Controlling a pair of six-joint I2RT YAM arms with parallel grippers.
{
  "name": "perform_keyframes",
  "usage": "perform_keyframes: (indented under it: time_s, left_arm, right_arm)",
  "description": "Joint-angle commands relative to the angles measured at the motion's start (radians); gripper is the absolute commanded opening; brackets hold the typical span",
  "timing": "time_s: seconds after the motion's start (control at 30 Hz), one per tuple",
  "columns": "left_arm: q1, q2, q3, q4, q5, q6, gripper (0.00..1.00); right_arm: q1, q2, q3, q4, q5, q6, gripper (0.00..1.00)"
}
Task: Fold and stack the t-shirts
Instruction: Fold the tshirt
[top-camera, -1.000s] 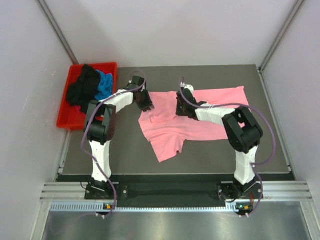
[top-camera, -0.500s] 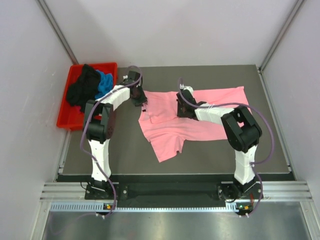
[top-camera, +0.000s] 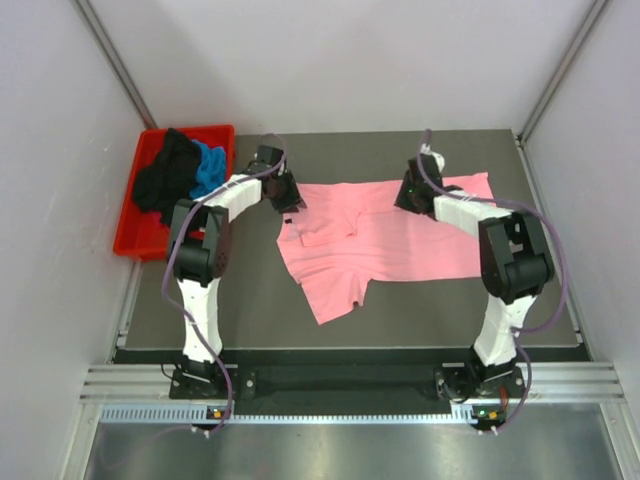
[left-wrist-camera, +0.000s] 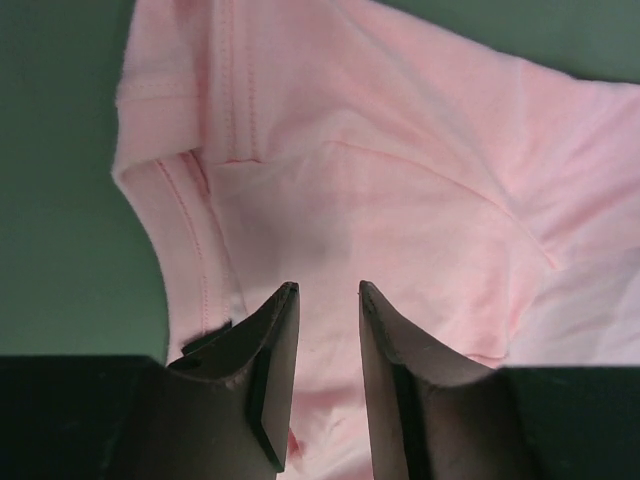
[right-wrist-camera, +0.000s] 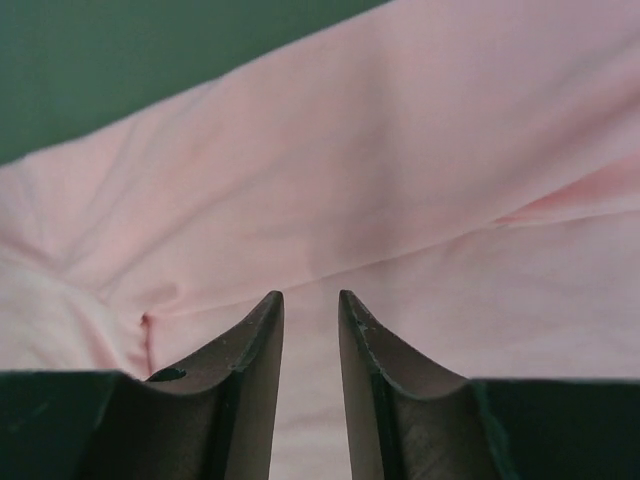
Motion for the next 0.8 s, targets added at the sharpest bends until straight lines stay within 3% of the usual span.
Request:
perform_keyframes:
  time_s: [0.0, 0.17, 0.4, 0.63, 0.77]
  left_arm:
    - [0.010, 0.048, 0.017, -0.007, -0.031, -0.010, 0.35]
    - [0.018, 0.100, 0.093, -0.109, -0.172, 0.009, 0.36]
    - [0.032, 0.129, 0.149, -0.153, -0.201, 0.025, 0.35]
    - [0.030, 0.071, 0.191, -0.129, -0.119, 0.033, 0.36]
    - [0.030, 0.054, 0.166, -0.028, -0.014, 0.029, 0.36]
  right_arm:
    - [-0.117, -0.072, 0.014, -0.023, 0.015, 0.004, 0.30]
    - [-0.246, -0.017, 0.076, -0.058, 0.030, 0.002, 0.31]
    - [-0.424, 0.094, 0.232, -0.087, 0.007, -0.013, 0.33]
    - [-0.459, 0.245, 0.462, -0.178, 0.016, -0.030, 0.40]
    - [-0.472, 0.293, 0.519, -0.224, 0.030, -0.012, 0.41]
